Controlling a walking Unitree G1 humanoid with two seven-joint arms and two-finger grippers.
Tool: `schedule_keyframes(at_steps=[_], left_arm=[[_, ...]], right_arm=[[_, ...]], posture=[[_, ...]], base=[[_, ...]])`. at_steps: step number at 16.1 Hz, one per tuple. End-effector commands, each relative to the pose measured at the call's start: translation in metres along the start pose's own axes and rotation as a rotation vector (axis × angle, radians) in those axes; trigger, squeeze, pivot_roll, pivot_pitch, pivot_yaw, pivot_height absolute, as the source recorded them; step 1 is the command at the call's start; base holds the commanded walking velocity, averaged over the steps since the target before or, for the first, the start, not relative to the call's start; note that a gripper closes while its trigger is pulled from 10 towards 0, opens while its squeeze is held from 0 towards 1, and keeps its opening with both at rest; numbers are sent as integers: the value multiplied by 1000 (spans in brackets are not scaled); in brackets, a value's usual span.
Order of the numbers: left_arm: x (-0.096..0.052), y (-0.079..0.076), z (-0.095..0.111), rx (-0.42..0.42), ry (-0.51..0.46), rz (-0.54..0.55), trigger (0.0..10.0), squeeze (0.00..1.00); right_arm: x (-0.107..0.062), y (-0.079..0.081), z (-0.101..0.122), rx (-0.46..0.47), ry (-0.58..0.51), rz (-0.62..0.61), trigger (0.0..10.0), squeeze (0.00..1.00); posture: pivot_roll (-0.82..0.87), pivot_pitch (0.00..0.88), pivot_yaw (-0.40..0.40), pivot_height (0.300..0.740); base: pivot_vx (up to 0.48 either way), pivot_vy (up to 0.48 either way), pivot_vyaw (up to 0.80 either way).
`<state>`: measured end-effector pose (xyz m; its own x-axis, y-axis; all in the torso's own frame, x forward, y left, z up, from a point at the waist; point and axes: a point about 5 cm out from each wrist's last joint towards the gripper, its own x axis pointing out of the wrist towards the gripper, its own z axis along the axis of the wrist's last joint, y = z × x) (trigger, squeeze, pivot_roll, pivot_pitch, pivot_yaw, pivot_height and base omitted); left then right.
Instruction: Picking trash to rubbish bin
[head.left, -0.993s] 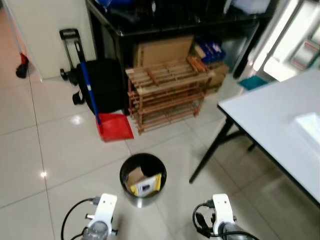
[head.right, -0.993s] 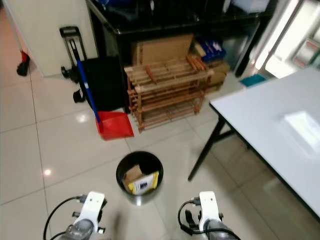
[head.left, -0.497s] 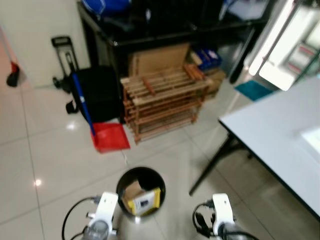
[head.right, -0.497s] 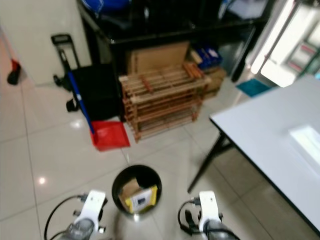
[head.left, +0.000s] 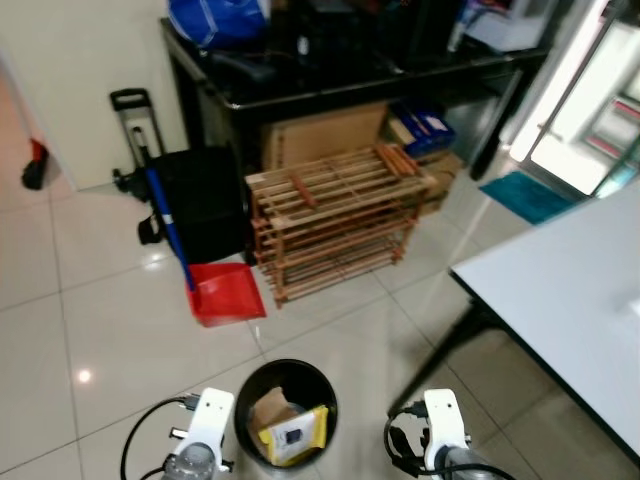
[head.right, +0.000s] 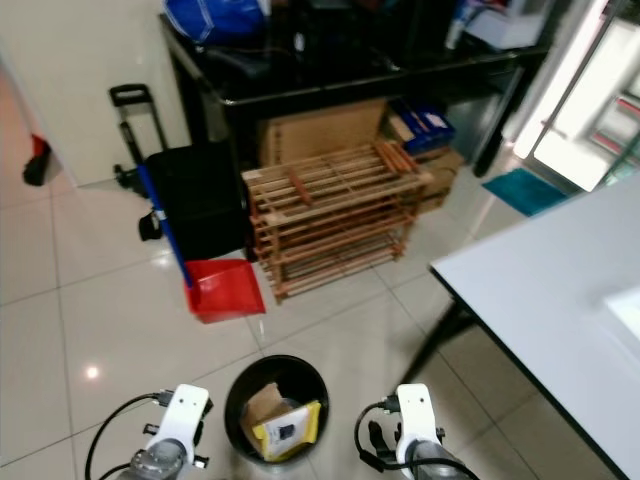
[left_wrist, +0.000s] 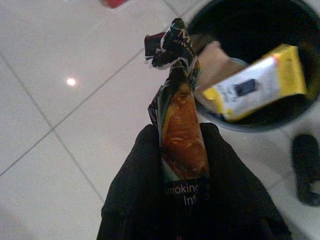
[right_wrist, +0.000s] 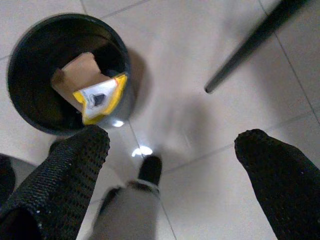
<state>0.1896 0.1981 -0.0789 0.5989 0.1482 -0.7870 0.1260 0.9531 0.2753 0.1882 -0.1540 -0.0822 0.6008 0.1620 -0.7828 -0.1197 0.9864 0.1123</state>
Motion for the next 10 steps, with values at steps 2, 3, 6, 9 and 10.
schedule_keyframes(at_steps=[2, 3, 6, 9, 10], left_arm=[[0, 2, 1, 0, -2, 3, 10000, 0], [0, 2, 2, -2, -5, 4, 10000, 0], [1, 1, 4, -13, -16, 0, 10000, 0], [2, 1, 14, -30, -42, -11, 10000, 0], [3, -1, 23, -55, -61, -28, 10000, 0]], right_arm=[[1, 4, 1, 8, 0, 8, 10000, 0], [1, 4, 1, 9, 0, 8, 10000, 0], [1, 3, 2, 11, -3, 10, 10000, 0], [2, 6, 6, -1, -3, 68, 10000, 0], [3, 9, 12, -13, -16, 119, 10000, 0]], posture=[[20, 81, -85, 740], [19, 82, -85, 740], [15, 97, -87, 740], [8, 110, -88, 740], [-1, 119, -91, 740]], base=[[332, 0, 0], [285, 0, 0], [0, 0, 0], [0, 0, 0], [0, 0, 0]])
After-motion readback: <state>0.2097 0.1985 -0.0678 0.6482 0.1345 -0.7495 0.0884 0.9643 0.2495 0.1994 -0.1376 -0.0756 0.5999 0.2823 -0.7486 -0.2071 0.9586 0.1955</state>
